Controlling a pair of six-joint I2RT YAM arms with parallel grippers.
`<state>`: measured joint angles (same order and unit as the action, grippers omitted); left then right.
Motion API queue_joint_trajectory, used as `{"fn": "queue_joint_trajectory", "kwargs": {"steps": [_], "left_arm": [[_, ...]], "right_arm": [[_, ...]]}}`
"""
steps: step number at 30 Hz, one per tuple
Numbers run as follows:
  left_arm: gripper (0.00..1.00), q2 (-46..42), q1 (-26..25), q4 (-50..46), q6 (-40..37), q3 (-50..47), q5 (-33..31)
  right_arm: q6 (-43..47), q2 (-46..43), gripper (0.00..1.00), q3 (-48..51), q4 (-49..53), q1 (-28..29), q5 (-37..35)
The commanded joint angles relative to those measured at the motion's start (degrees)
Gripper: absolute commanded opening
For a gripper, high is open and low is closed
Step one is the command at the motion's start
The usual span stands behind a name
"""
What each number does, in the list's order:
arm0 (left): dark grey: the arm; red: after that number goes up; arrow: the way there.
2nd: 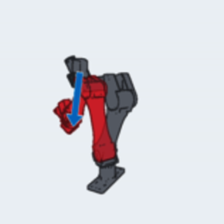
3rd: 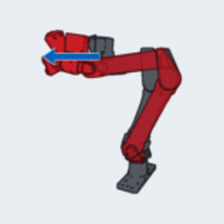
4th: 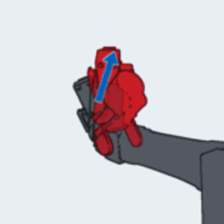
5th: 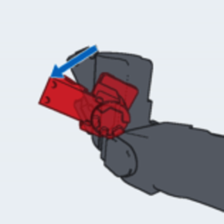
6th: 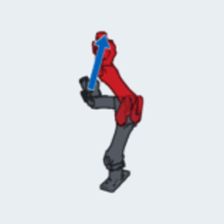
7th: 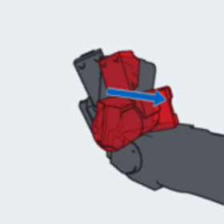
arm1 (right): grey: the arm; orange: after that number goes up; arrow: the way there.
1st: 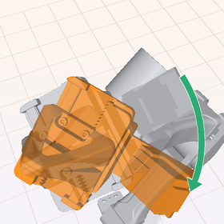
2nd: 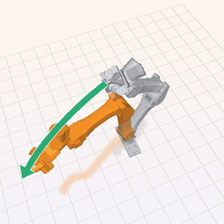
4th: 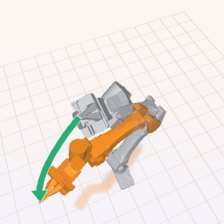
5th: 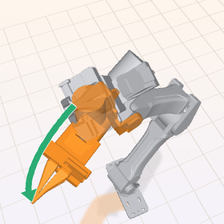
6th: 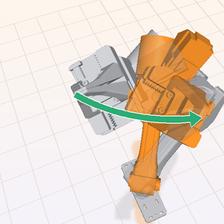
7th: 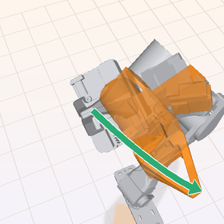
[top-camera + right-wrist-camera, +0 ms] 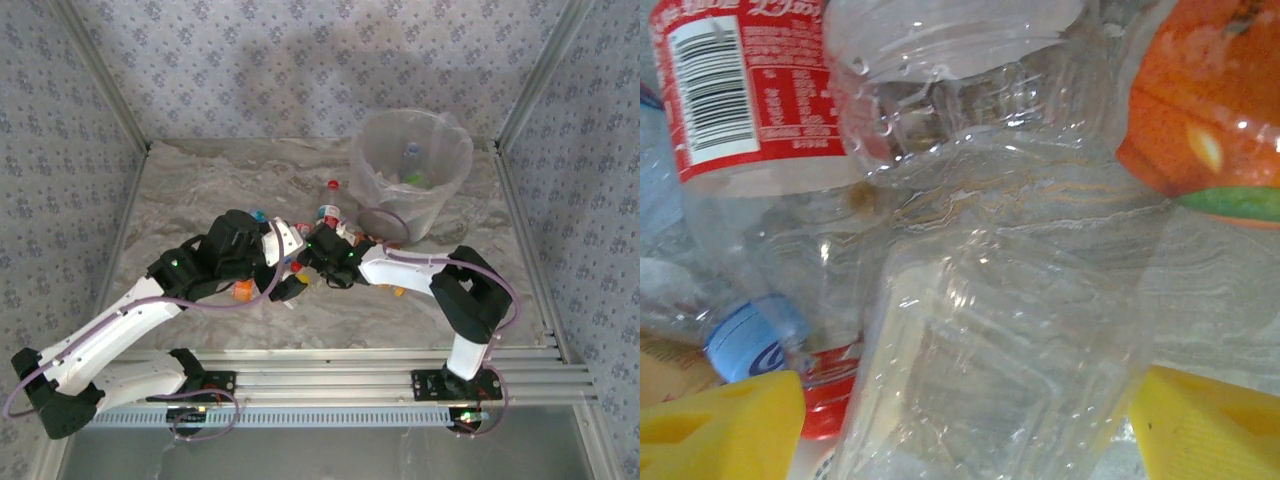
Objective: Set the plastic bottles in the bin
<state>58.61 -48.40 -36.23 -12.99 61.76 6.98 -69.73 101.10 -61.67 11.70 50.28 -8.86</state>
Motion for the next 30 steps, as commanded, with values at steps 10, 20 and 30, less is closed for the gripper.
{"fn": "queue_joint_trajectory", "kwargs": {"steps": [10, 20, 30], "left_arm": [[1.0, -0.42, -0.14, 0.72, 0.71, -0.42, 0.71], [1.0, -0.27, -0.12, 1.11, 0.84, -0.58, 0.66], [1.0, -0.34, -0.16, 1.44, 1.16, -0.68, 0.93]], "right_arm": [[5.05, 4.29, 0.7, -5.56, 5.89, 0.37, -2.83], [28.7, -0.21, 0.63, -3.65, 14.37, 1.29, 3.81], [38.45, -1.62, 0.8, -5.42, 26.04, 2.05, 4.8]]}}
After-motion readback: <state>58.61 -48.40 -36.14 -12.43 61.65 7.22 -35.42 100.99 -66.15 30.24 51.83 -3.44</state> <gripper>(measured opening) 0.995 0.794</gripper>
